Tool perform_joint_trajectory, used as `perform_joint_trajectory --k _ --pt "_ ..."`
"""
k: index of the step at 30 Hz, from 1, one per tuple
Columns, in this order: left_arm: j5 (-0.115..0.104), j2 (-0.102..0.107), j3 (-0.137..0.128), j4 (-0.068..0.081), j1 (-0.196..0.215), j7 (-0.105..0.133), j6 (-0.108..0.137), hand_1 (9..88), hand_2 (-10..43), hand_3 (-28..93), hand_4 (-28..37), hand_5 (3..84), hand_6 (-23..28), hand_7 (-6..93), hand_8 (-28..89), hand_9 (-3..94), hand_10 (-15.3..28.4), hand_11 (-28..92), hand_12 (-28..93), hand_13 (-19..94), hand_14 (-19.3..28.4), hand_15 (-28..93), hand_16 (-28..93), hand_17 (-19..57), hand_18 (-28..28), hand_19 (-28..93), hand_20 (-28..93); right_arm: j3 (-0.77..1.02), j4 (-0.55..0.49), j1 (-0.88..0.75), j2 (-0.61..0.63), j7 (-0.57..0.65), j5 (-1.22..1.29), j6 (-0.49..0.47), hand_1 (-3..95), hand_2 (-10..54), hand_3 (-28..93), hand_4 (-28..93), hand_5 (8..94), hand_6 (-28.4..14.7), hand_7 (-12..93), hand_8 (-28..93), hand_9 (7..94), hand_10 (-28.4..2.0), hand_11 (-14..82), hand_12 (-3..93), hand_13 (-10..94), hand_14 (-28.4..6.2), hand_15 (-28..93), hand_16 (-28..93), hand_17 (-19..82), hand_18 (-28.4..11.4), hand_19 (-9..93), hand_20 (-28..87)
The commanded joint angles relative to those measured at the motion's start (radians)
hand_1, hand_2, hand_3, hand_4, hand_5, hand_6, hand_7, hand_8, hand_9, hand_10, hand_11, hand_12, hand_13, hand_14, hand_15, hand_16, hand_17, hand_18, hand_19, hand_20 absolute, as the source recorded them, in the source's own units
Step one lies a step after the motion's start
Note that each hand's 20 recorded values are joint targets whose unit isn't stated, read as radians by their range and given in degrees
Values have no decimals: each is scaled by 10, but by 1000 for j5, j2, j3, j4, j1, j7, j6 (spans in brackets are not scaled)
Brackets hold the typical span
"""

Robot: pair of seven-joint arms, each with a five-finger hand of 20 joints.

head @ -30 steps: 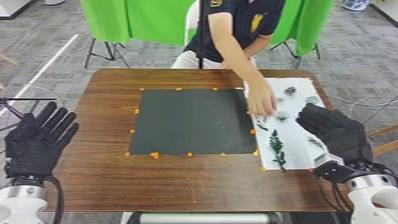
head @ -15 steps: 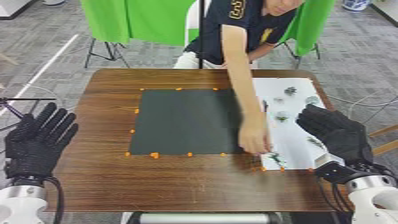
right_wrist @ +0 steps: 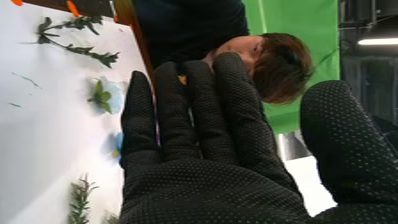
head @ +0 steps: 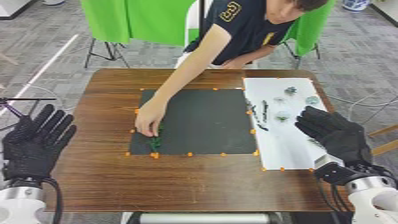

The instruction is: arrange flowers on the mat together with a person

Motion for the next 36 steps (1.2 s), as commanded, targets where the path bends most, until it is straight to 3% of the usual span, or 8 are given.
perform_joint_trajectory --k 1,3,5,21,26,30,34,36 --pt "-10 -14 -4 -4 23 -4 5 272 117 735 -283 432 90 61 -78 385 149 146 88 308 136 205 -40 -21 130 265 128 -20 -5 -7 8 -2 7 8 194 164 829 -237 550 -69 134 -126 476 -155 112 77 365 -132 213 24 139 -136 390 72" --pt "-5 -16 -3 -1 23 -10 2 272 117 736 -283 432 90 61 -78 385 149 146 88 308 136 205 -40 -22 131 266 129 -22 -6 -10 18 -7 8 16 195 164 828 -238 550 -69 133 -126 476 -156 111 77 365 -132 213 25 138 -137 391 73" --pt "-13 -19 0 -3 27 -5 13 272 117 736 -283 432 90 61 -78 386 150 147 88 308 136 206 -40 -22 131 265 128 -14 -8 -12 13 3 8 10 194 165 829 -237 549 -69 134 -125 475 -156 112 78 365 -132 214 28 134 -143 398 77" --pt "-14 -18 -3 -5 36 2 5 264 120 733 -283 431 90 60 -78 386 151 145 88 308 136 207 -40 -22 131 265 128 31 -5 -7 15 1 -22 -2 196 158 827 -233 545 -69 144 -125 492 -169 121 91 391 -162 234 69 121 -167 422 90" --pt "-7 -9 -2 5 15 -12 -1 263 122 732 -283 430 89 60 -78 386 150 144 88 308 137 206 -40 -22 130 265 128 47 -12 -15 50 -52 -185 76 215 110 832 -225 536 -70 149 -127 467 -170 120 96 341 -154 221 77 114 -161 415 88" --pt "-7 -8 -3 5 17 -17 2 262 121 735 -283 431 89 60 -77 385 150 145 88 308 137 205 -40 -22 130 265 128 54 -22 -33 71 -26 -364 174 228 78 836 -223 528 -72 153 -128 446 -168 118 97 314 -148 212 77 107 -154 413 87" --pt "-9 -13 -3 1 30 -4 1 264 121 735 -283 430 89 60 -77 385 149 145 89 308 137 206 -39 -21 130 265 128 59 -10 -36 86 4 -574 226 246 64 836 -224 518 -73 160 -130 437 -177 120 99 308 -157 220 80 104 -156 417 85" --pt "-12 -18 -2 -4 45 6 5 265 121 734 -283 430 89 60 -77 385 149 145 89 308 137 207 -39 -21 130 264 128 37 -8 -34 113 88 -783 314 254 56 836 -225 509 -76 164 -132 433 -182 124 100 301 -160 233 84 96 -162 436 88"
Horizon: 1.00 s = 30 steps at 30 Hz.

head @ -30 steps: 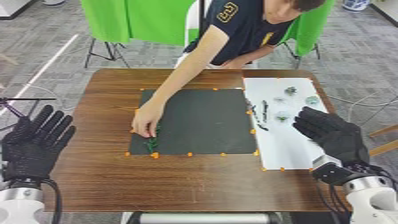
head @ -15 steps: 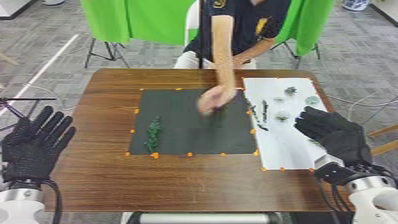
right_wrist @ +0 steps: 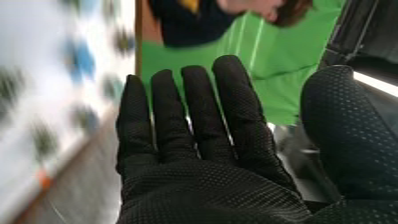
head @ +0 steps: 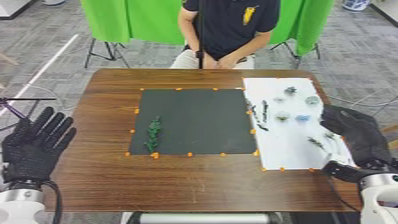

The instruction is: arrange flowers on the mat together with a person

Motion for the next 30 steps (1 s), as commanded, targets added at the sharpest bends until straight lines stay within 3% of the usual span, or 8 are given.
perform_joint_trajectory --k 1,5,6,10,14,20,25,30 --pt "-6 -14 4 -2 29 14 4 265 121 734 -283 430 89 60 -77 385 149 145 89 308 137 207 -39 -21 130 264 128 -14 -9 -20 55 180 -519 170 256 44 828 -221 506 -76 166 -134 430 -183 126 102 294 -162 265 93 90 -162 466 92" --pt "-1 -11 12 2 20 -1 -3 265 121 735 -283 431 90 60 -77 384 150 146 89 307 140 212 -37 -22 131 267 129 -87 21 -8 121 446 -1073 242 260 -68 788 -221 498 -83 164 -133 430 -197 164 138 244 -184 551 142 83 -176 602 164" --pt "-1 -10 12 1 19 0 1 265 121 735 -283 430 90 60 -77 384 150 146 90 307 141 214 -36 -23 131 267 129 -121 37 4 142 562 -1230 256 261 -86 779 -221 499 -83 166 -132 439 -194 260 184 238 -197 676 199 92 -181 650 207" --pt "-7 -11 5 -1 25 12 13 265 121 735 -283 431 89 66 -76 384 153 151 94 308 145 227 -32 -24 131 269 129 -145 69 15 167 668 -1463 201 282 -95 770 -241 546 -68 205 -143 422 -195 604 386 293 -228 850 455 137 -217 762 358" --pt "-6 -13 7 -1 25 5 9 265 121 735 -283 431 89 70 -77 385 154 156 98 308 146 233 -32 -25 132 270 130 -146 61 22 177 716 -1457 105 298 -95 727 -278 605 -50 251 -146 464 -193 692 521 344 -237 881 553 176 -244 797 453" --pt "-12 -15 10 -2 30 10 10 262 119 739 -283 432 88 73 -77 384 155 160 102 305 151 242 -31 -27 134 275 132 -127 38 31 160 719 -1342 -82 330 -95 677 -282 655 -33 280 -147 508 -182 709 578 384 -235 877 585 197 -255 794 498" --pt "-9 -12 9 -1 29 5 7 260 117 741 -283 433 88 73 -77 385 154 163 105 305 152 246 -31 -29 135 276 133 -125 40 37 153 690 -1288 -130 381 -95 616 -283 683 -20 306 -153 538 -173 704 589 405 -228 869 601 211 -256 788 520" --pt "-11 -14 13 -1 28 3 10 260 116 740 -283 433 89 74 -77 385 154 162 105 306 151 247 -32 -29 135 276 133 -142 63 52 147 671 -1268 -148 395 -95 638 -283 705 -10 322 -153 561 -166 701 582 426 -219 862 604 220 -255 784 523"
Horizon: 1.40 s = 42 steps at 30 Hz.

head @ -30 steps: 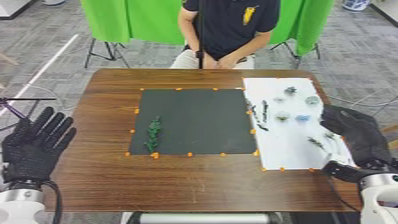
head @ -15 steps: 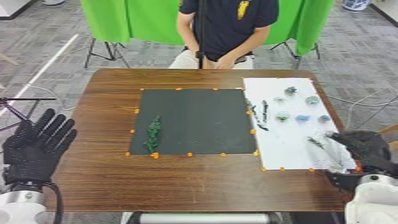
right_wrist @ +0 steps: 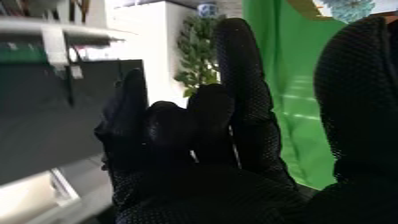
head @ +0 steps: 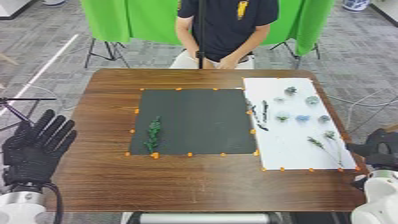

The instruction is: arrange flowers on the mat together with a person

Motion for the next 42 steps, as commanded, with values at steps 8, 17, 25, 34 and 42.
perform_joint_trajectory --k 8,17,25,34,42 --pt "-7 -5 9 0 15 -7 5 260 117 739 -283 433 88 73 -77 385 154 162 105 307 151 248 -33 -29 136 276 134 -18 24 30 -18 -39 120 -77 390 -95 647 -283 726 -4 346 -153 584 -161 697 582 444 -214 857 612 227 -259 785 530" --pt "0 -13 17 4 5 -25 3 261 117 738 -283 433 89 74 -77 385 154 162 106 307 150 247 -33 -29 136 276 134 -69 49 46 -31 -34 160 -42 424 -95 656 -283 730 -4 343 -33 604 -154 696 578 464 -207 854 610 240 -259 788 533" --pt "3 -12 20 6 -1 -34 1 264 120 735 -283 433 89 73 -78 385 153 163 105 307 151 249 -33 -30 136 278 134 -98 50 52 -28 -15 133 7 537 -95 658 -280 744 -8 424 77 637 -149 694 562 490 -199 848 593 249 -259 790 524" --pt "4 -14 19 8 -1 -37 1 263 121 735 -283 433 89 74 -77 386 154 164 104 307 151 251 -34 -30 137 279 134 -116 -11 45 -10 13 149 97 532 -95 692 -281 748 -9 433 108 646 -150 697 570 501 -201 849 598 257 -264 800 526" --pt "2 -8 19 7 4 -36 1 264 121 735 -283 434 90 72 -78 385 154 163 104 306 151 250 -35 -30 136 279 133 -180 -78 102 16 18 229 212 523 -95 718 -264 759 -17 434 124 658 -155 697 570 510 -204 851 598 261 -269 807 527"
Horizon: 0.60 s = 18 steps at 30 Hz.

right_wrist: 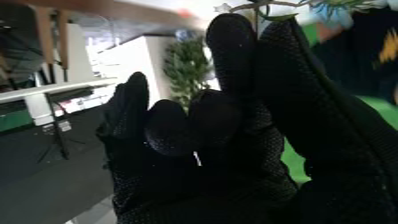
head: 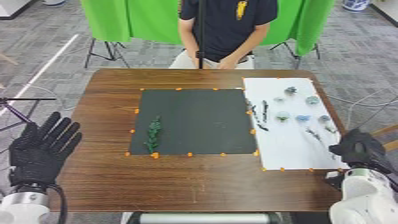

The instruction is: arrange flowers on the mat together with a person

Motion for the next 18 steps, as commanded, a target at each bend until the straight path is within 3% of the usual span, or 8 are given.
perform_joint_trajectory --k 1,8,13,18 --pt "-1 -3 1 2 15 -6 2 264 121 735 -283 434 90 72 -78 385 154 163 104 306 151 250 -34 -30 136 279 133 -67 -75 70 28 5 71 73 522 -95 719 -260 761 -18 433 125 659 -156 697 571 510 -204 851 597 261 -270 807 527" --pt "0 6 4 1 10 -13 12 263 122 734 -283 433 89 71 -78 386 153 164 104 307 151 251 -34 -30 136 279 133 -282 -58 265 -8 -18 66 46 522 -95 721 -244 767 -22 426 142 663 -159 697 570 517 -211 853 593 264 -277 814 527" --pt "0 17 33 11 -21 -22 18 263 122 735 -283 433 89 72 -78 385 154 163 103 307 151 250 -34 -30 136 278 133 -454 -11 397 -63 -11 26 59 520 -95 722 -234 771 -23 421 151 667 -163 697 568 525 -217 854 588 271 -281 821 525" --pt "0 33 87 39 -94 -46 23 263 122 735 -283 434 90 71 -78 386 154 164 103 307 150 249 -35 -30 136 279 133 -584 64 489 -135 -13 0 28 520 -95 719 -225 775 -23 415 160 673 -168 697 566 533 -224 857 581 279 -283 830 520"
